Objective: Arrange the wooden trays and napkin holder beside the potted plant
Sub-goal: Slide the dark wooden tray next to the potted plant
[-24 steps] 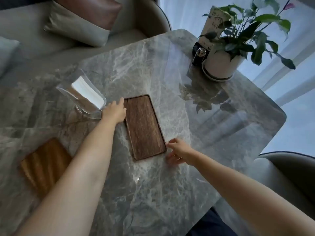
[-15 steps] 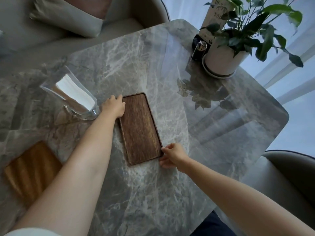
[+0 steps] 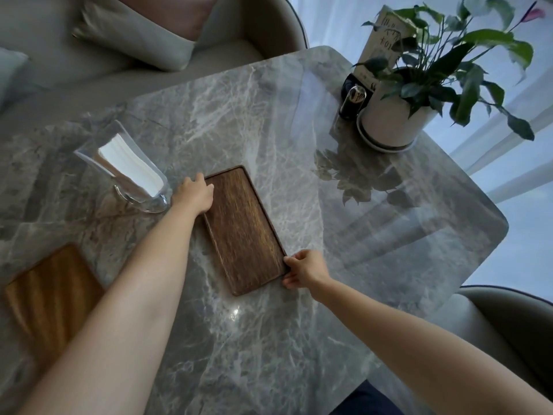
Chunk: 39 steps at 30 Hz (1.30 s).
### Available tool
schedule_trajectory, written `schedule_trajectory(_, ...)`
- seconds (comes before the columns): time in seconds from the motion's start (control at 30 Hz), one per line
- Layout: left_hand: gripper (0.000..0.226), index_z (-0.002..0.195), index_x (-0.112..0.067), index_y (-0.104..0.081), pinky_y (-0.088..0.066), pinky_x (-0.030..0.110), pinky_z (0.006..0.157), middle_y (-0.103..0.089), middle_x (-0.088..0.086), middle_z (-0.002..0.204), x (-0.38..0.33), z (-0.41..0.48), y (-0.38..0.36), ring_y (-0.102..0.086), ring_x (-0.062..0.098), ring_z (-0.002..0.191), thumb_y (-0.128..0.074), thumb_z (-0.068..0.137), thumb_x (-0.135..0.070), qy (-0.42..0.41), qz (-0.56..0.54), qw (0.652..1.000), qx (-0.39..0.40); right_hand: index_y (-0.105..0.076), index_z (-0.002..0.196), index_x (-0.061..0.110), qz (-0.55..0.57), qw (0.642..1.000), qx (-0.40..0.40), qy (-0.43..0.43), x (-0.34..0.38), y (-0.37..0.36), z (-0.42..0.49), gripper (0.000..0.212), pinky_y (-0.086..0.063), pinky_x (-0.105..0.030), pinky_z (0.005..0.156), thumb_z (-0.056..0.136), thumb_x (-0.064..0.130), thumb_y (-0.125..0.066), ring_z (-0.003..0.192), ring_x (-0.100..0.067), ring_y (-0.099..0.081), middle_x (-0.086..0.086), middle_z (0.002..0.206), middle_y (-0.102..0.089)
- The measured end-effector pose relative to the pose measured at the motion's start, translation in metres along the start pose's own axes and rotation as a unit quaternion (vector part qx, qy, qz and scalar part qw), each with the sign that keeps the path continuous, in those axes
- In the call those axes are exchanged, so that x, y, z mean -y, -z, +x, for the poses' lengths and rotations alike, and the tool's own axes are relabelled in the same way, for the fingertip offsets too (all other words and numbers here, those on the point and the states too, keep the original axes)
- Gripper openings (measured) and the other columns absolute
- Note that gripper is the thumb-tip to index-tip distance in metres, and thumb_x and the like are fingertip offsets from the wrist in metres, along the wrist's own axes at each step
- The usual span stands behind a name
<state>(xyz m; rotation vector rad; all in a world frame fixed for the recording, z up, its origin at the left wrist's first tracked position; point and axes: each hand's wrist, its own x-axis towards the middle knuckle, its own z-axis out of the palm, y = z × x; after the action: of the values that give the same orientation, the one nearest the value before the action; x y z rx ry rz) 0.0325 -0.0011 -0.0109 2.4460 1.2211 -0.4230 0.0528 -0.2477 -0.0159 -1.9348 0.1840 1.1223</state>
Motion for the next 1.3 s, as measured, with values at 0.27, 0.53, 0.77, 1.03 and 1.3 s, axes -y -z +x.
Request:
schedule_trajectory(0.27,0.049,0.136,-0.003,-0.032,-0.036,0.050,0.104,-0.038,0.028,0.141,-0.034,-0.007,0.019,-0.039,0.044,0.129,-0.031,0.098,-0.034,0.027,-0.046,0.998,-0.039,-0.052,0.059,0.008,-0.033,0.996,-0.017,0.081,0.034,0.062,0.008,0.029,-0.050,-0.022,0.036,0.087,0.009,-0.058,0.035,-0.015,-0.055,-0.013,0.051,-0.056)
schedule_trajectory(0.53,0.054,0.135,-0.004,-0.036,-0.039,0.048,0.103,-0.043,0.027,0.138,-0.107,0.012,0.034,-0.044,0.042,0.126,-0.039,0.095,-0.041,0.020,-0.087,0.994,-0.056,-0.052,0.061,0.009,-0.062,0.990,-0.035,0.119,0.067,0.137,0.039,0.028,-0.051,-0.023,0.038,0.087,0.012,-0.058,0.039,-0.016,-0.057,-0.012,0.054,-0.059)
schedule_trajectory(0.77,0.054,0.133,-0.003,-0.038,-0.038,0.045,0.103,-0.045,0.027,0.137,-0.182,0.041,0.028,-0.044,0.041,0.126,-0.039,0.095,-0.041,0.002,-0.102,0.994,-0.042,-0.053,0.070,0.008,-0.059,0.992,-0.037,0.107,0.082,0.199,0.080,0.019,-0.052,-0.024,0.040,0.088,0.012,-0.056,0.043,-0.019,-0.057,-0.014,0.059,-0.061)
schedule_trajectory(1.03,0.053,0.132,-0.004,-0.041,-0.037,0.045,0.107,-0.041,0.027,0.139,-0.245,0.082,-0.003,-0.041,0.041,0.129,-0.041,0.094,-0.041,-0.005,-0.117,0.993,-0.002,-0.053,0.072,0.007,-0.040,0.996,-0.044,0.073,0.087,0.249,0.125,0.017,-0.050,-0.021,0.038,0.089,0.010,-0.055,0.033,-0.010,-0.054,-0.012,0.054,-0.056)
schedule_trajectory(1.3,0.054,0.133,-0.005,-0.039,-0.035,0.046,0.108,-0.039,0.026,0.141,-0.268,0.103,-0.019,-0.040,0.041,0.129,-0.041,0.094,-0.042,0.008,-0.118,0.993,0.002,-0.051,0.068,0.009,-0.045,0.996,-0.039,0.064,0.094,0.270,0.156,0.022,-0.050,-0.019,0.036,0.089,0.013,-0.055,0.029,-0.007,-0.054,-0.012,0.053,-0.056)
